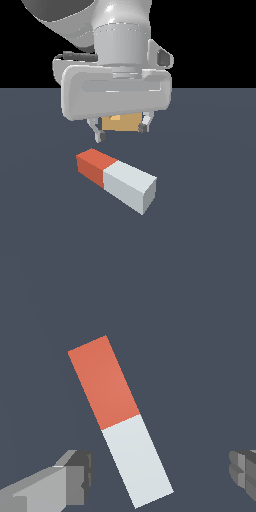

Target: Insert the peg into the horizontal hole in a box.

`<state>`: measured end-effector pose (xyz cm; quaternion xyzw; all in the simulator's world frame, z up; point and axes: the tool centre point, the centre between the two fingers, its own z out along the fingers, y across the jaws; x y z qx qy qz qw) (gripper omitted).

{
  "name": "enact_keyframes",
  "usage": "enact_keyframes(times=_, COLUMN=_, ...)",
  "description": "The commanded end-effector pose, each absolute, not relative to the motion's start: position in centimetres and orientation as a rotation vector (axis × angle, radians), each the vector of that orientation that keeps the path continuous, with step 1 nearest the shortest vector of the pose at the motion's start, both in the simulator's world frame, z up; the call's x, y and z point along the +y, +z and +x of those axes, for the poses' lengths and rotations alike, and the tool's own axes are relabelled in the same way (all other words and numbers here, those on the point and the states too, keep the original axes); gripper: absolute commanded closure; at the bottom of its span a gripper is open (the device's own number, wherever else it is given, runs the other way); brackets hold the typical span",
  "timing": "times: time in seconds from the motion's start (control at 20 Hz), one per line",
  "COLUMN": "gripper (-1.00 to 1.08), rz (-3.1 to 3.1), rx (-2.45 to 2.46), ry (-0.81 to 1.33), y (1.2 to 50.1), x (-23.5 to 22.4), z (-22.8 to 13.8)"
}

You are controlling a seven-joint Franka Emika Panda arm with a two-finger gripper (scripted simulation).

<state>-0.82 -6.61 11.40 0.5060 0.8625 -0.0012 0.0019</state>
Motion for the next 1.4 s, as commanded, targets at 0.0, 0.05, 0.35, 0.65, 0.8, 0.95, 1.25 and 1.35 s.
enact_keyframes(times=0.0, gripper=-0.92, rz=1.505, rx=2.754, ry=-0.002, y=10.8, x=-7.2, z=-0.8)
enact_keyframes(times=0.05, gripper=-0.92, rz=1.472, rx=2.772, ry=-0.002, y=10.5, x=-7.5, z=-0.7)
enact_keyframes(times=0.35, gripper=-0.92, rz=1.275, rx=2.869, ry=0.000, y=9.1, x=-8.9, z=-0.4)
enact_keyframes(times=0.65, gripper=-0.92, rz=1.122, rx=2.933, ry=0.001, y=8.0, x=-9.9, z=0.0)
enact_keyframes(times=0.8, gripper=-0.92, rz=1.069, rx=2.954, ry=0.001, y=7.7, x=-10.2, z=0.2)
enact_keyframes(times=0.95, gripper=-0.92, rz=1.033, rx=2.967, ry=0.001, y=7.4, x=-10.4, z=0.3)
enact_keyframes(times=1.25, gripper=-0.92, rz=1.016, rx=2.973, ry=0.000, y=7.3, x=-10.5, z=0.4)
enact_keyframes(times=1.35, gripper=-0.92, rz=1.016, rx=2.973, ry=0.000, y=7.1, x=-10.5, z=0.4)
